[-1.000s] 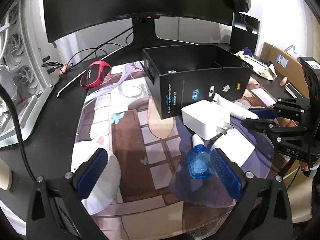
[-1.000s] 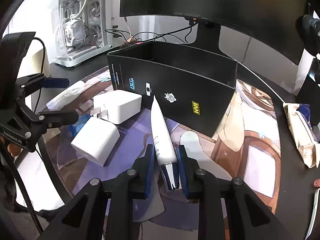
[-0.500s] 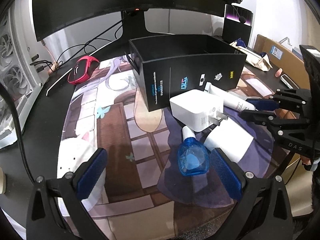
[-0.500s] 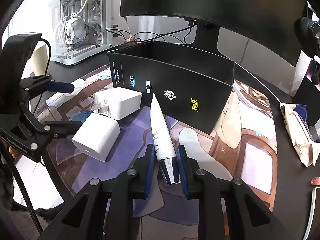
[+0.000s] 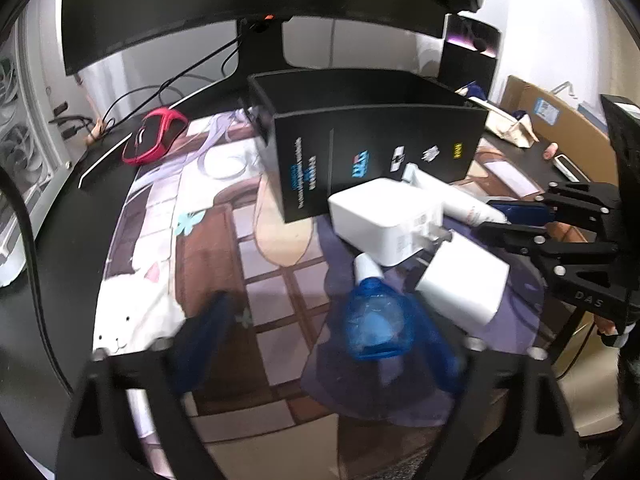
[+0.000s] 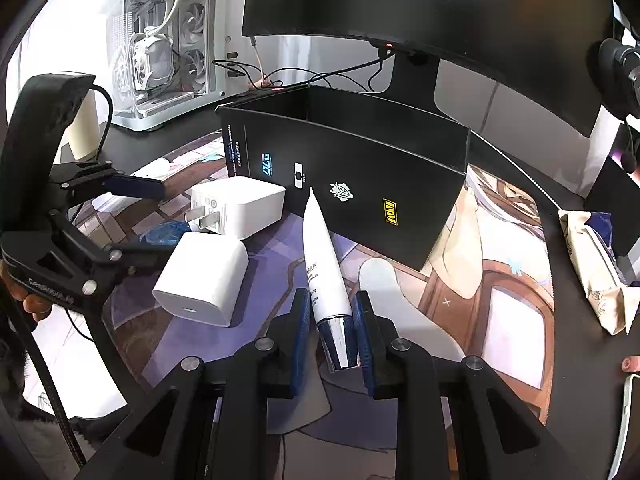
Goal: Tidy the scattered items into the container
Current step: 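Grasp the blue bottle with the left gripper while the right gripper holds the tube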
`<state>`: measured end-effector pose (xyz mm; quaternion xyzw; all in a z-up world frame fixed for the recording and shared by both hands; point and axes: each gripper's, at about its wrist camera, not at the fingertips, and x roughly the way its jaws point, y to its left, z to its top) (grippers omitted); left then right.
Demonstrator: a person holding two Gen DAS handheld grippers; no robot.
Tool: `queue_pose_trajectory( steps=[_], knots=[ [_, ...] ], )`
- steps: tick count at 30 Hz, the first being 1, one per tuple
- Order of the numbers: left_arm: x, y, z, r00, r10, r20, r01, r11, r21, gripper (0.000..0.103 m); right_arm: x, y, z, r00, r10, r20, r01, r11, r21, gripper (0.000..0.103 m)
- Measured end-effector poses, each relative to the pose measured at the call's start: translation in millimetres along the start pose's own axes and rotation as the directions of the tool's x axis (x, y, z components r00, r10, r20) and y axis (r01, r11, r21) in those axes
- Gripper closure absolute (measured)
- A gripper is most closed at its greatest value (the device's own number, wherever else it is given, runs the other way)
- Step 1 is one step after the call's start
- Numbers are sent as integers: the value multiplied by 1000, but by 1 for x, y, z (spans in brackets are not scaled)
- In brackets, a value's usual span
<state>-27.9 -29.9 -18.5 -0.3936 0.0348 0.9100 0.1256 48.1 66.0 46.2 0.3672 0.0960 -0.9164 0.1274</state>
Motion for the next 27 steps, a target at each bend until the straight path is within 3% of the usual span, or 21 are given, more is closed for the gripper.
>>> queue_pose_trajectory(
  steps=[3,4,17,27],
  knots=[
    [-3,-2,0,1000,-27,12,27,999,26,68,0,-1,0,1000,4,1,-4,1000,4,81],
    [-4,-3,1,999,-35,12,35,999,35,74,0,-1,0,1000,5,2,-5,1000,5,81],
    [-8,-2,0,999,-46,17,46,998,43,74,-2,5,1,1000,-13,9,13,1000,-8,83],
    [-26,6,4,997,-36,62,34,999,29,75,-6,6,1,999,33,13,-33,999,9,85]
  ],
)
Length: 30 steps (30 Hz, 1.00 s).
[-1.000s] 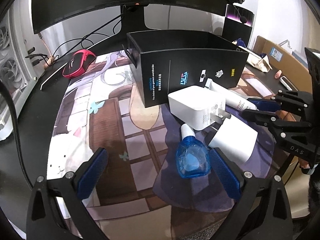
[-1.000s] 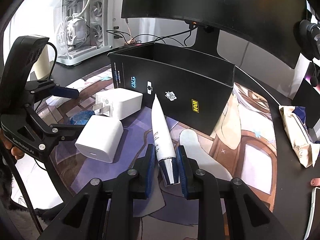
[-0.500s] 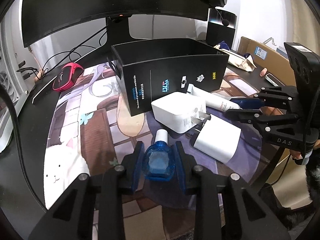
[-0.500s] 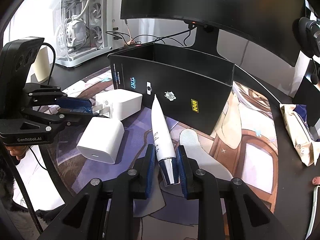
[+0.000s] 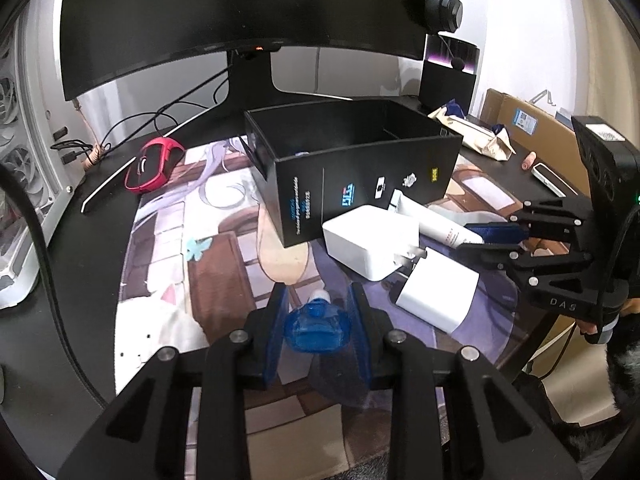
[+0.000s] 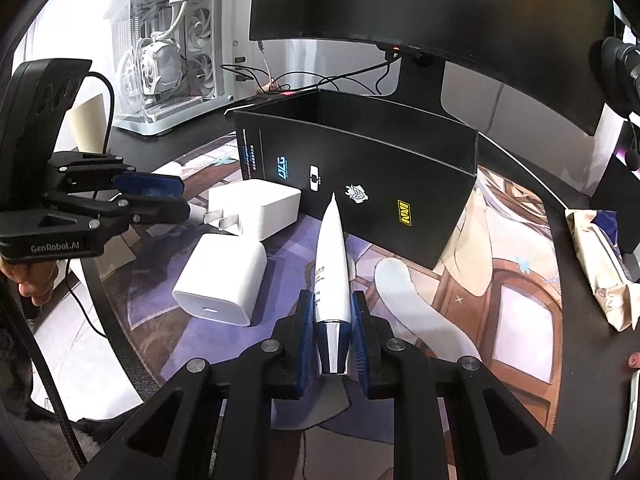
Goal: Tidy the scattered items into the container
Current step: 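Grasp the blue bottle with the left gripper while the right gripper holds the tube, then lift the blue bottle and white tube and carry both over the black box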
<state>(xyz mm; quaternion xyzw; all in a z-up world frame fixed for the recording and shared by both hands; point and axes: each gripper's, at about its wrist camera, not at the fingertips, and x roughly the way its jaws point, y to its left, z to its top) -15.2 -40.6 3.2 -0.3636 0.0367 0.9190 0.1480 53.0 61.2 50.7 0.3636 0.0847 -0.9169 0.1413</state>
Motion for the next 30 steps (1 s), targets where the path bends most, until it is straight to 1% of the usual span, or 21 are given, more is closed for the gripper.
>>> queue_pose_trajectory(
  steps=[21,30],
  knots=[
    [-15,-3,7,999,-4,38,4,1000,14,75,-31,-14,6,998,35,60,-38,998,42,85],
    [-21,-2,17,998,-4,60,3,1000,8,75,-46,-20,12,995,47,93,-52,997,49,85]
  ],
)
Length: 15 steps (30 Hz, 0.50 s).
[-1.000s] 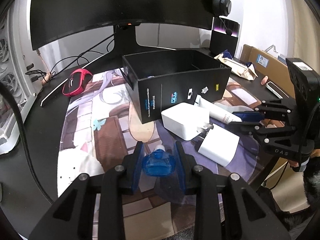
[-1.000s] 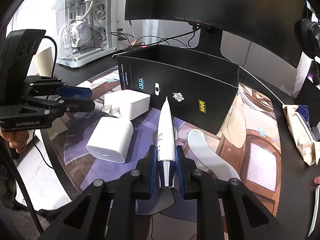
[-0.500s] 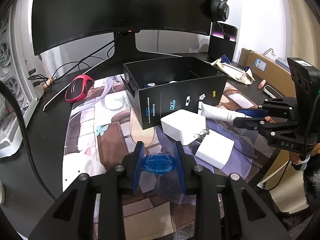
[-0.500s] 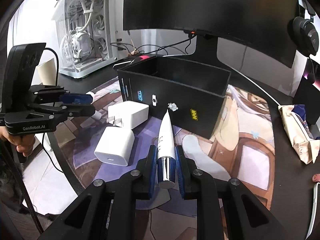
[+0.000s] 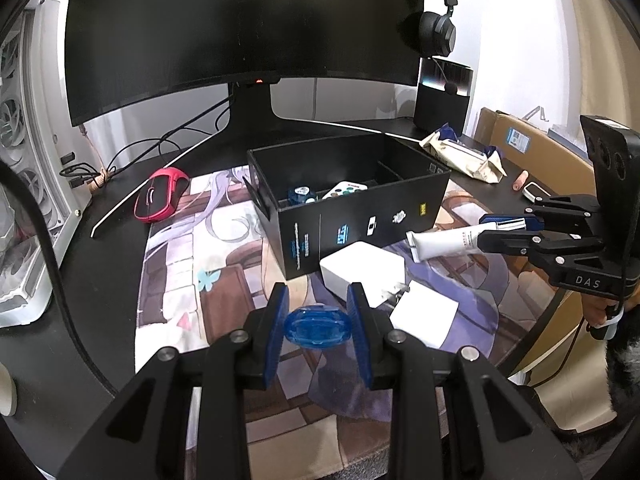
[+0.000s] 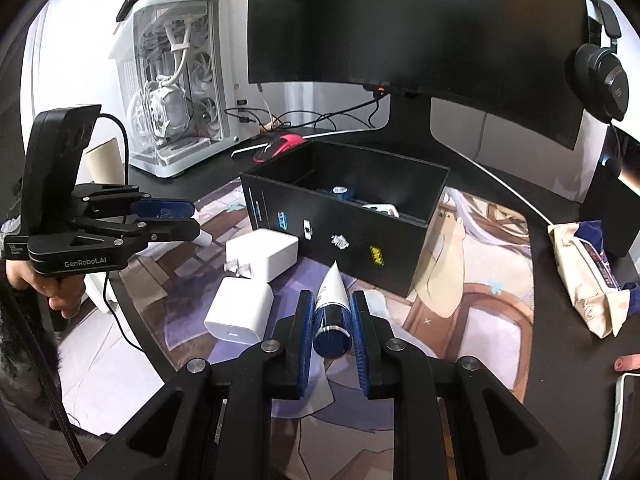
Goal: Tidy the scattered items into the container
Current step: 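Lift the blue bottle and white tube and carry both over the black box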
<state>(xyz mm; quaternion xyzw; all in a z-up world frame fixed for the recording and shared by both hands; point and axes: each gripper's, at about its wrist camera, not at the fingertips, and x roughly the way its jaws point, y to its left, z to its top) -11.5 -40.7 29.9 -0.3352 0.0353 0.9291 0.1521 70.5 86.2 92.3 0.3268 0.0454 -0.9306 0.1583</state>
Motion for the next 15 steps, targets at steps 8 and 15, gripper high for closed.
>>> queue_pose_trajectory(
  steps=[8,15],
  knots=[
    [-6,-2,18,1000,1,26,-2,1000,16,75,-12,-6,11,999,10,34,-10,1000,8,85],
    [-8,-3,36,999,-6,42,5,1000,29,75,-22,-12,25,997,19,69,-19,1000,6,85]
  ],
)
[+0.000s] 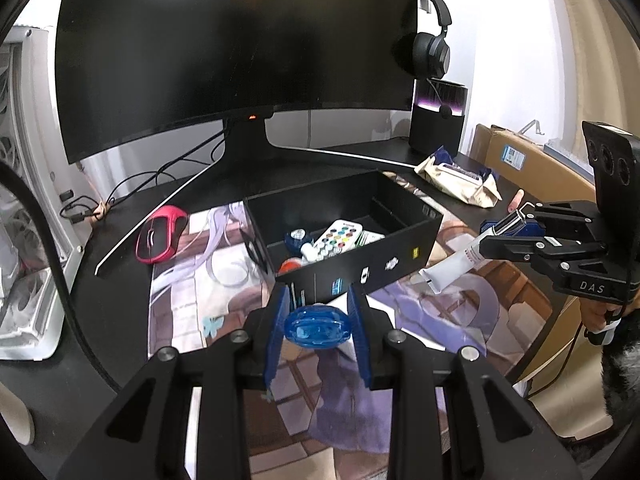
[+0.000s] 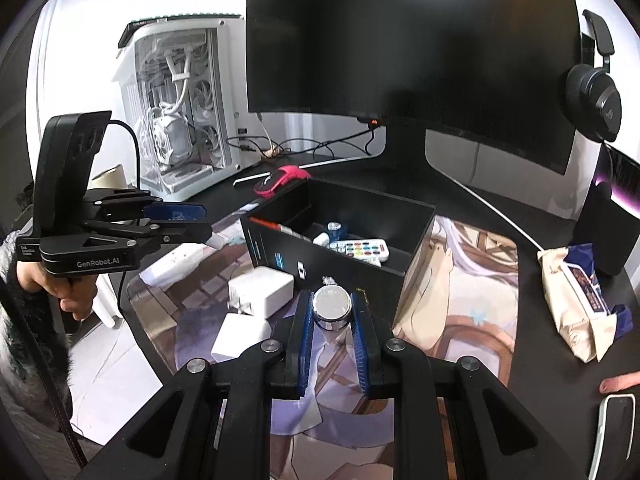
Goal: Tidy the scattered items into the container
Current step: 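Lift the blue bottle and white tube and carry both over the black box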
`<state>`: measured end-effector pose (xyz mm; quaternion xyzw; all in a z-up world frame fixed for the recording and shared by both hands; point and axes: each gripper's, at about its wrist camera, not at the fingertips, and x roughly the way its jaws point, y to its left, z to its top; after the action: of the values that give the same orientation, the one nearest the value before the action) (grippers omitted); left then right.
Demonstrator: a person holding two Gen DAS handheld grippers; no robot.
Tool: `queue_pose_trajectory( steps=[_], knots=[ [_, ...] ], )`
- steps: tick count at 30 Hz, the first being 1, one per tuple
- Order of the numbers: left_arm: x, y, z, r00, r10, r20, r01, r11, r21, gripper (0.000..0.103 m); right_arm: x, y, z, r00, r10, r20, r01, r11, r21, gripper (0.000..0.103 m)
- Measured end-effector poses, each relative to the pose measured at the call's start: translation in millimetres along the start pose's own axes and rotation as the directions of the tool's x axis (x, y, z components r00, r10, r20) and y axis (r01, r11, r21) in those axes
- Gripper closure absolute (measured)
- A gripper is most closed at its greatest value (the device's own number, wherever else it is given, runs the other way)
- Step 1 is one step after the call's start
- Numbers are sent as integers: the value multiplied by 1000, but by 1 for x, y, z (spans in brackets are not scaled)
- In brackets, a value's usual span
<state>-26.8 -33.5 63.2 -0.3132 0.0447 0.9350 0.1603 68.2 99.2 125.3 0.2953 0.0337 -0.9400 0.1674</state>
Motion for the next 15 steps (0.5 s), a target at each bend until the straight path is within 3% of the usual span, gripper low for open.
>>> queue_pose_trajectory(
  steps=[15],
  knots=[
    [8,5,36,999,-31,37,30,999,11,75,-17,-17,39,996,24,90,-25,1000,9,85]
  ],
)
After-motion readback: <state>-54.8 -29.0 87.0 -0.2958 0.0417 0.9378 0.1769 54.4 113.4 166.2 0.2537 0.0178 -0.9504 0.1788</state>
